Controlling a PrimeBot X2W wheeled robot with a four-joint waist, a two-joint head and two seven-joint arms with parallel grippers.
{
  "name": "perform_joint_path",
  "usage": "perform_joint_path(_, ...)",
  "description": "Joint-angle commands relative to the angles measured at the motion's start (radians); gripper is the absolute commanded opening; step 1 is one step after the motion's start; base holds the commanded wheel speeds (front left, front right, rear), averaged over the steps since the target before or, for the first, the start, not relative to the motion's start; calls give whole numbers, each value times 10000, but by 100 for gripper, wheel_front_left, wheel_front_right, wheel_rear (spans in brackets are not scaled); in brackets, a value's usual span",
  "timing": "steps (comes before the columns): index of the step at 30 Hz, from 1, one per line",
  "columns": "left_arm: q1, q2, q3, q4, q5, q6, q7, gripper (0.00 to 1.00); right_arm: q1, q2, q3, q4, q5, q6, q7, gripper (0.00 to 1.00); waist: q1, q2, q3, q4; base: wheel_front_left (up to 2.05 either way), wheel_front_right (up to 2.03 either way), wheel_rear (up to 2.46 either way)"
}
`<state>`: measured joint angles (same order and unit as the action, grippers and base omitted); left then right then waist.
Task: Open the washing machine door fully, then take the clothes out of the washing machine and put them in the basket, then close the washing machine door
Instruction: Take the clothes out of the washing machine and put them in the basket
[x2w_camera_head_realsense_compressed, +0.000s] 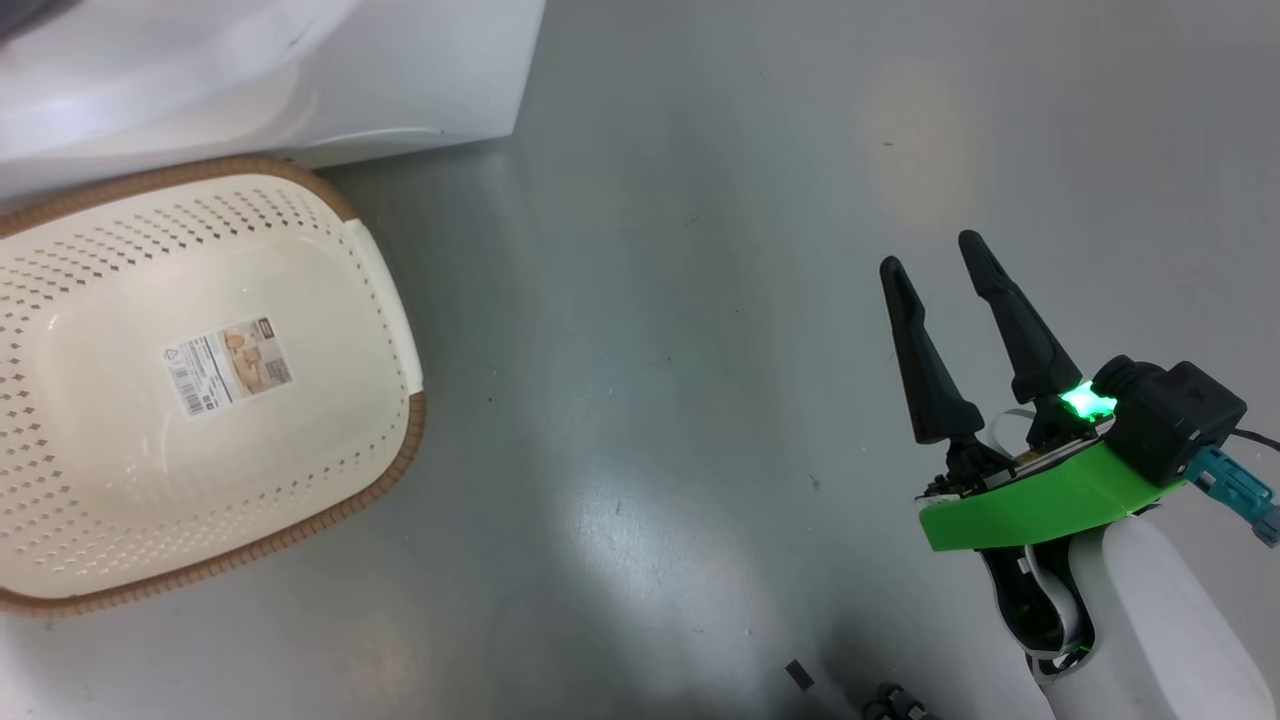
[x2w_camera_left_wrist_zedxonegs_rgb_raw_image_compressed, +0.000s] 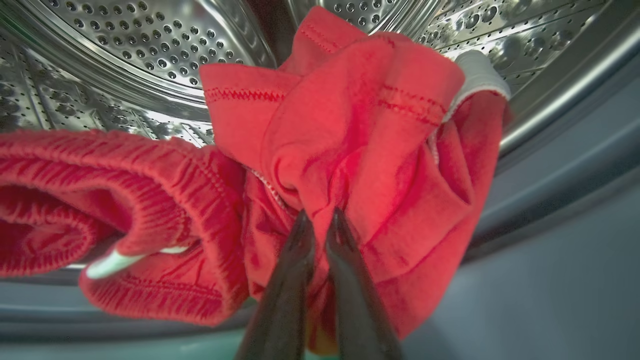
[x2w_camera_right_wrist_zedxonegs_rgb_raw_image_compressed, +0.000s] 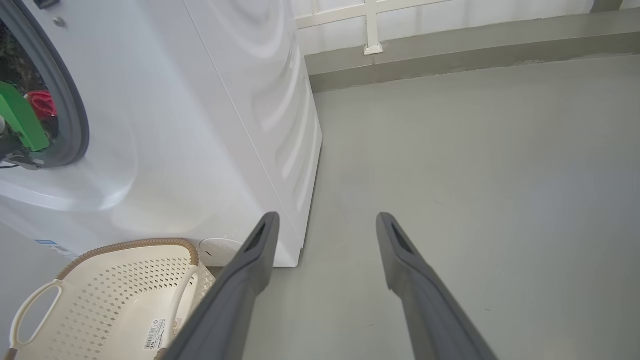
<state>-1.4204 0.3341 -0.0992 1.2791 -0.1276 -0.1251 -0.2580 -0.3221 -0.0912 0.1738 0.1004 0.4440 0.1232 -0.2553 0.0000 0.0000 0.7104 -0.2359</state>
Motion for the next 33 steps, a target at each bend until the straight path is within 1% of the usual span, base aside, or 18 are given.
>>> perform_joint_path(1,21,425,-44,-165,-101,-54,-38,0,123,-83,184,-240,144,75,-65,100,0,0,-30,22,0,0,0)
perform_joint_path(5,220,410,-46,-548,-256,-54,-38,0,140,-125,153,-195,140,75,-65,100,0,0,-168,104,0,0,0)
perform_joint_path(8,570,391,130,-1112,-407,51,-38,0,188,-153,131,-188,132,75,-65,100,0,0,-353,203,0,0,0)
perform_joint_path(15,1875,144,695,-2957,-615,428,-38,0,323,-324,112,-72,121,75,-65,100,0,0,-891,508,0,0,0)
perform_joint_path(18,2505,-15,979,-3778,-619,506,-38,0,396,-388,61,-51,115,75,-65,100,0,0,-1116,654,0,0,0)
perform_joint_path(19,2505,-15,979,-3778,-619,506,-38,0,396,-388,61,-51,115,75,-65,100,0,0,-1116,654,0,0,0)
perform_joint_path(24,3587,-402,1610,-5250,-600,504,-38,0,544,-471,-60,-19,90,75,-65,100,0,0,-1460,934,0,0,0)
perform_joint_path(28,4585,-713,1959,-6376,-346,377,-38,0,642,-477,-166,40,67,75,-65,100,0,0,-1717,1119,0,0,0)
perform_joint_path(32,5434,-1156,2338,-7378,-193,265,-38,0,759,-498,-275,59,31,75,-65,100,0,0,-1903,1323,0,0,0)
perform_joint_path(33,5804,-1369,2574,-7885,-134,218,-38,0,795,-512,-287,74,22,75,-65,100,0,0,-1983,1388,0,0,0)
